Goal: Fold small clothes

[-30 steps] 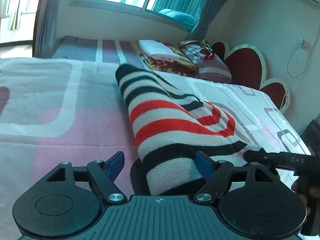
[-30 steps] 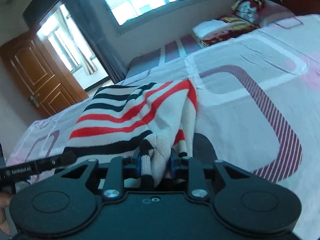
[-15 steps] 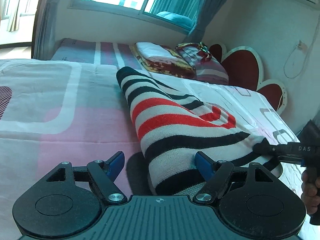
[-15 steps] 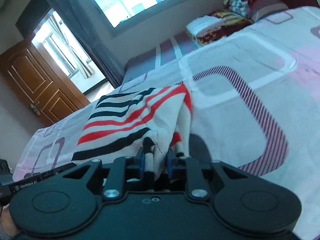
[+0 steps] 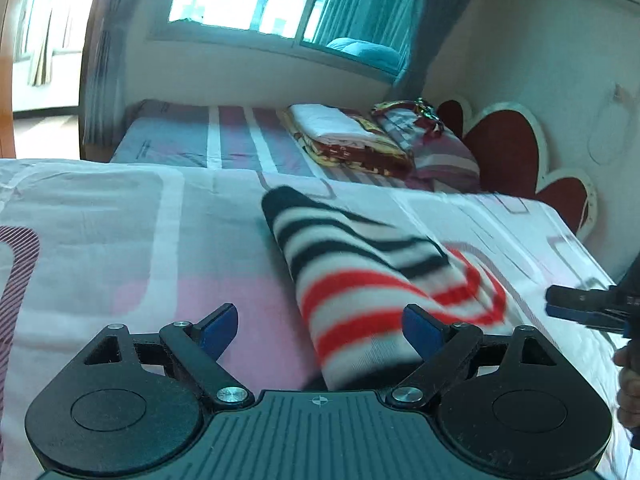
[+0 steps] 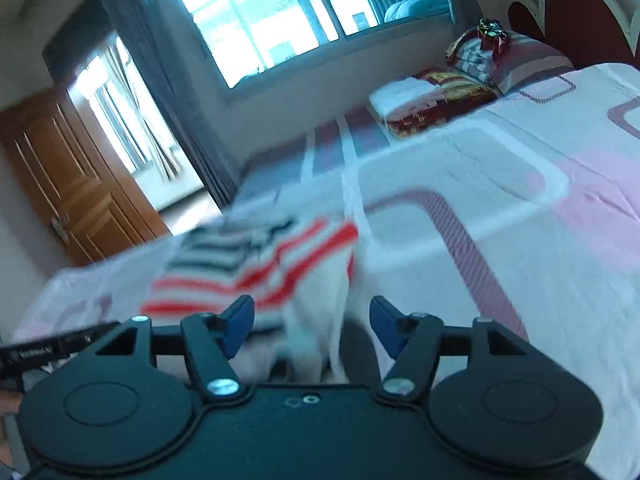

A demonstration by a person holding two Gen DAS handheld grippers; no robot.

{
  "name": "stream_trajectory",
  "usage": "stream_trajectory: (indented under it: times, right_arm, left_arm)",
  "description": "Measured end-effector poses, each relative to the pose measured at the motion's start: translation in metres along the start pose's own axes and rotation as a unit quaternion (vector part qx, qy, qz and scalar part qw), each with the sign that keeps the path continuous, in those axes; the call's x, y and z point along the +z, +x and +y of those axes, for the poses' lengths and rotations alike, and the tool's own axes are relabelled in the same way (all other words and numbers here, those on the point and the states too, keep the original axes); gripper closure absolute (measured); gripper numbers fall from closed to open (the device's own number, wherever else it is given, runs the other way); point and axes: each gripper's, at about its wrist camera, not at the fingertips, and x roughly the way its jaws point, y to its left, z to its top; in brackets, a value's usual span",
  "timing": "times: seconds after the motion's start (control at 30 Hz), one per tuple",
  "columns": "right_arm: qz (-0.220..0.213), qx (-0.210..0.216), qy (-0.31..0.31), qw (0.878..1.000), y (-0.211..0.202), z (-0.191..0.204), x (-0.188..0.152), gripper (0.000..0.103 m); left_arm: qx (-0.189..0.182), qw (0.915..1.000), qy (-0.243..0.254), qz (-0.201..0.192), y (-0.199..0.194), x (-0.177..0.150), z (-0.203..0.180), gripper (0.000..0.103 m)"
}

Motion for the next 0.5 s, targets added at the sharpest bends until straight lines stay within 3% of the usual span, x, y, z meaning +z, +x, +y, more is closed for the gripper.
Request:
stream_trajectory:
  times: [0.07,0.23,0.3,0.37,0.5]
  right_arm:
    - [0.007,0.006,0.016,1.0,0.024,-0.01,0.013,0.053]
    - [0.054,0.016,0.046,0.997,0.08,-0.025,0.026,0.06]
    - [0.055,0.02,0.04,0.998,0.085,-0.02,0.024,0.064]
    - [0.047,0.024,0.0,0.999,0.084,-0.01,0.024,0.089]
    - [0.005,0.023,-0.108,0.994,0.078,0.019,0.026,0.092]
  left_arm:
    - [-0.007,0.9999,-0.003,0.013,0.016,0.009,0.006,0.014]
    - [-0.041,0.9978,-0.01,0.052,0.05,0.015,0.009,0.014]
    - [-0.026,0.9977,0.007,0.063,0.057,0.009,0.003,0.014]
    - [0.003,0.9985,0.013,0.052,0.055,-0.002,-0.003,0.014]
    - [0.024,0.9993,0.012,0.025,0.044,-0.01,-0.002,0.015]
